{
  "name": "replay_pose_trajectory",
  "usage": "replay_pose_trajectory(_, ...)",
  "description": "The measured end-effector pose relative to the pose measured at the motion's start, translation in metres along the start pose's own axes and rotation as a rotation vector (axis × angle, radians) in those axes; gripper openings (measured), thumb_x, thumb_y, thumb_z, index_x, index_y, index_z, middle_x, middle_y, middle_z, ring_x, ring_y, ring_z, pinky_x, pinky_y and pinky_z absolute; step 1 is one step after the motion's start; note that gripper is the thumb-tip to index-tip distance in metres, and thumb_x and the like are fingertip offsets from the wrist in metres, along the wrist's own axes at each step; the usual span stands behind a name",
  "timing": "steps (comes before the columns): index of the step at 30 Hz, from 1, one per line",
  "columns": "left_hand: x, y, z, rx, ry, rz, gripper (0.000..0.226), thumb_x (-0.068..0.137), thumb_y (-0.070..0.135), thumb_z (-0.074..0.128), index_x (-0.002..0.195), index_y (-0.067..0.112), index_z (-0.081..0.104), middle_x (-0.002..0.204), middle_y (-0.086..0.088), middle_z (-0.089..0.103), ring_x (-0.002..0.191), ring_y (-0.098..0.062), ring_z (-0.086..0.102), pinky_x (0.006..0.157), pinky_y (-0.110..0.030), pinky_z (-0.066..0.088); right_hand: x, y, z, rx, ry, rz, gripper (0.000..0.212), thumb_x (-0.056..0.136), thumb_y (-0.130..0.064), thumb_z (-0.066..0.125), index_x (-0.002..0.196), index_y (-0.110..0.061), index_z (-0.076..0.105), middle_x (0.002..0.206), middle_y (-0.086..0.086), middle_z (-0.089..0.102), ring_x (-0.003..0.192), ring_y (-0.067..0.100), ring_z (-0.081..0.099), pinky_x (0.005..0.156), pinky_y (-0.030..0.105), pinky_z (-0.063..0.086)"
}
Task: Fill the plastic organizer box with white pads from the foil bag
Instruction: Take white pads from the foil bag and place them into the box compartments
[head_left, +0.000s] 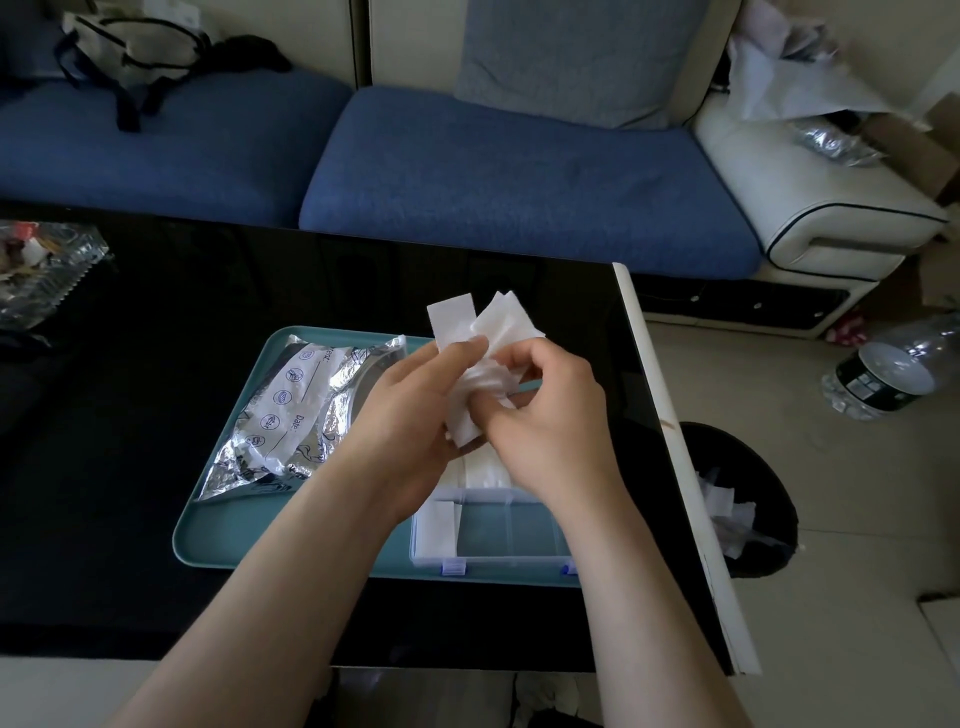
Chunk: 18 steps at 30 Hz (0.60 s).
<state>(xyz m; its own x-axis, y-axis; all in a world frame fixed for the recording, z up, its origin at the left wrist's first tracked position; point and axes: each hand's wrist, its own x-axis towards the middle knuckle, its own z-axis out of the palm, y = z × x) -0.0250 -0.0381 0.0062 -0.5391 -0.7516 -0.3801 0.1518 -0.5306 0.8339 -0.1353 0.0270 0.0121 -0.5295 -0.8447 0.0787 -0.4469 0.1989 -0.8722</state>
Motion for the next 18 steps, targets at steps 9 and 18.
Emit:
replay_pose_trajectory(9, 0.0, 0.002, -0.007, 0.069, 0.112, -0.033, 0.03, 0.086, 0.026, 0.081, 0.111, 0.011, 0.078, 0.099, -0.009, 0.08, 0.079, -0.019, 0.073, 0.063, -0.03, 0.056, -0.003, -0.002, -0.009, 0.016, -0.099, -0.002, 0.018, 0.075, -0.01, 0.086, 0.085, -0.023, 0.078, 0.078, -0.014, 0.072, 0.069, 0.001, 0.068, 0.058, 0.013, 0.051)
replay_pose_trajectory(18, 0.011, -0.001, -0.017, 0.111, 0.289, 0.233, 0.012, 0.09, 0.013, 0.076, 0.097, 0.003, 0.073, 0.094, -0.014, 0.08, 0.093, -0.033, 0.078, 0.086, -0.05, 0.064, -0.001, -0.001, -0.022, 0.152, -0.07, 0.101, 0.02, 0.077, -0.007, 0.078, 0.084, -0.025, 0.075, 0.077, -0.006, 0.075, 0.066, 0.005, 0.067, 0.059, 0.016, 0.053)
